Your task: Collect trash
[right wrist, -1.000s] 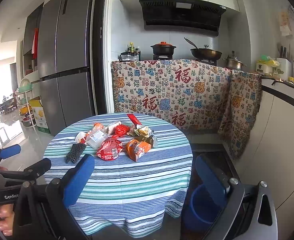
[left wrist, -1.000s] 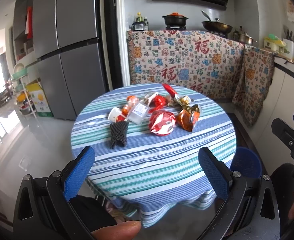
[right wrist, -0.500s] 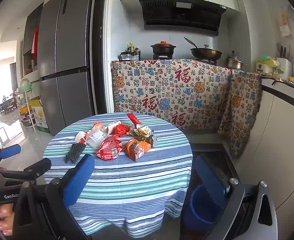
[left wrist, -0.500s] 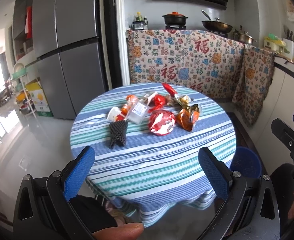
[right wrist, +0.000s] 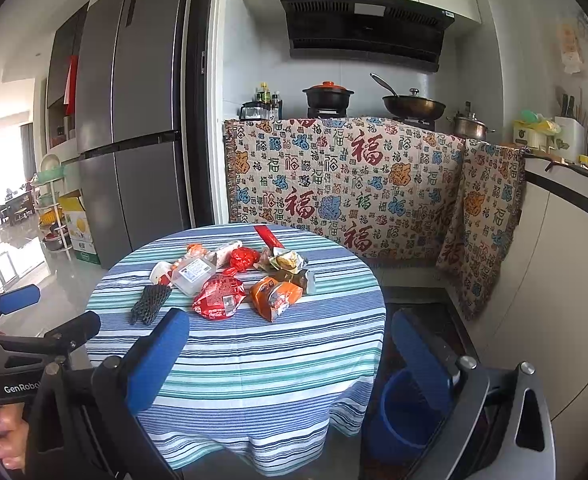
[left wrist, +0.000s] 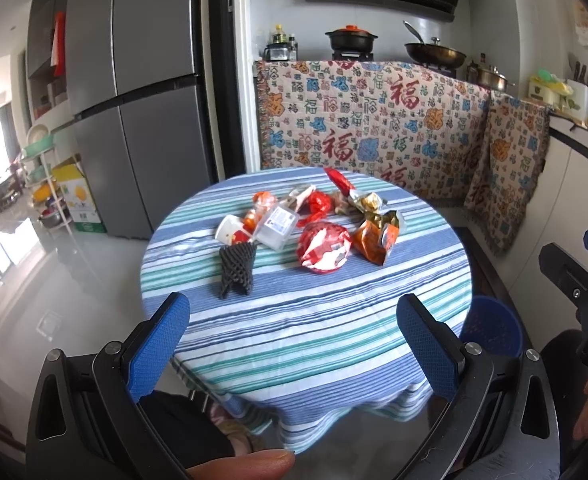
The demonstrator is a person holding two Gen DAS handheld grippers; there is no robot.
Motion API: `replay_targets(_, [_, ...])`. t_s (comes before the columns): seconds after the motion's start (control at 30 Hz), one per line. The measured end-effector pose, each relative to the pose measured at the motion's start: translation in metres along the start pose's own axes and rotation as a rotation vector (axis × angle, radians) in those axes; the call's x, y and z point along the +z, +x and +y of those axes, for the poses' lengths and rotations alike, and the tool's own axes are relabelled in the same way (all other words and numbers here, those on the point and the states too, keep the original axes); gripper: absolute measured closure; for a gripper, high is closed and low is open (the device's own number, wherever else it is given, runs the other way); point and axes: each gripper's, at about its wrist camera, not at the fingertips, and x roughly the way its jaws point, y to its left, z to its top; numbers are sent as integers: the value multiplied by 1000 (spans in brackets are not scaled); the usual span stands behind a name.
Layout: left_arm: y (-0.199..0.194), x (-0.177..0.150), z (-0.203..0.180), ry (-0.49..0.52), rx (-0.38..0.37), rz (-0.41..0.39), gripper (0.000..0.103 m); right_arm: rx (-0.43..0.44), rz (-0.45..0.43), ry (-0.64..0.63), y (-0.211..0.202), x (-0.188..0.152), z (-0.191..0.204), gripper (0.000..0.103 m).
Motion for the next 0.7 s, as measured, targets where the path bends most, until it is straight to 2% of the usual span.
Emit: replay_targets(0.7, [2,-2,2,-9,-3,7,0,0,3,-4,3,-3,4,0])
